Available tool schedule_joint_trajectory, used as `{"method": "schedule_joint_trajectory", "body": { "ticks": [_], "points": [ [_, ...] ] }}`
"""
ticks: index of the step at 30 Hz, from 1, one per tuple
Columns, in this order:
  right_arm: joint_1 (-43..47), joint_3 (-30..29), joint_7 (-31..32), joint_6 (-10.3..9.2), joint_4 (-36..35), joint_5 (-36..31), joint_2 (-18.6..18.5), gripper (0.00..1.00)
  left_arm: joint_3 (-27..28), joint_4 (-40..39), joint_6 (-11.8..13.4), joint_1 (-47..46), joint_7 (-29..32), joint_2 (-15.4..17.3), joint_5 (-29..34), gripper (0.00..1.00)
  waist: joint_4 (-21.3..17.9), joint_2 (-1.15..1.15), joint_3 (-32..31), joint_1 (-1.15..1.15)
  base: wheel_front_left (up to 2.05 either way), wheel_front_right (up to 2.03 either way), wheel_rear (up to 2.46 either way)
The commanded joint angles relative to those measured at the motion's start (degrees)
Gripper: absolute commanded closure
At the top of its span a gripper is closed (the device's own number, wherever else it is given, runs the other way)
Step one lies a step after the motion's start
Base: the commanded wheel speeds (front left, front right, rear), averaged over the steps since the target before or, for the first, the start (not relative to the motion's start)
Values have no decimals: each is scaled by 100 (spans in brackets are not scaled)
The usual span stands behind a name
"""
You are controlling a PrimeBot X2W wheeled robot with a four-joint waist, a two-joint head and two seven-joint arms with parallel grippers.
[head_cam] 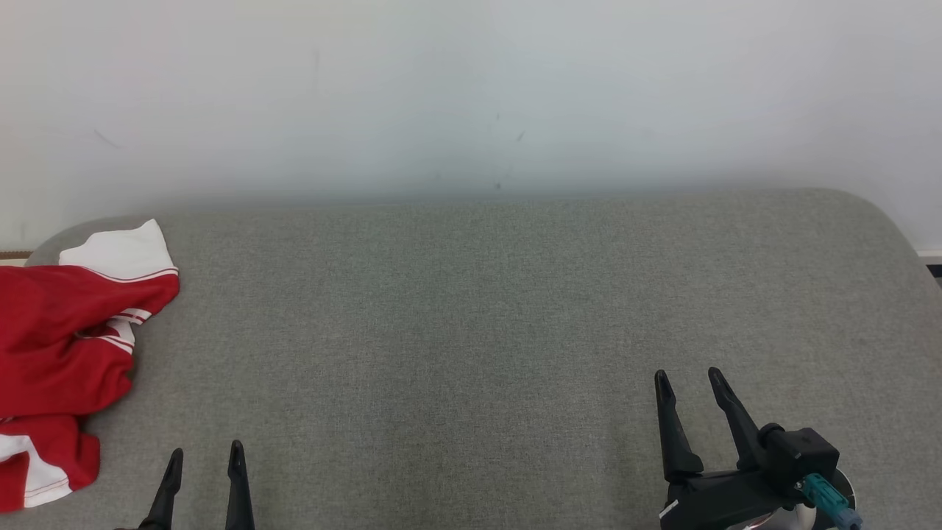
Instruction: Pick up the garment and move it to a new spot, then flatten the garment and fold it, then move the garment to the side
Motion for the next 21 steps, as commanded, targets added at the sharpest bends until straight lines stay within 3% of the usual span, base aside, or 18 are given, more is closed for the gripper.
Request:
{"method": "schedule_joint_trajectory", "body": {
  "ticks": [1, 16, 21],
  "points": [
    [47, 34, -48, 1, -16, -98, -27, 0, 13, -35, 22, 57, -39, 37, 90, 0, 1, 0, -6, 0, 0, 0, 0],
    [94, 44, -250, 0, 4, -571, -25, 0, 29, -116, 91, 131, -176, 31, 738, 0, -35, 0, -61, 0, 0, 0, 0],
    [100, 11, -234, 0, 28, -487, -25, 0, 32, -84, 89, 145, -166, 14, 668, 0, -21, 0, -71, 0, 0, 0, 0]
  ]
}}
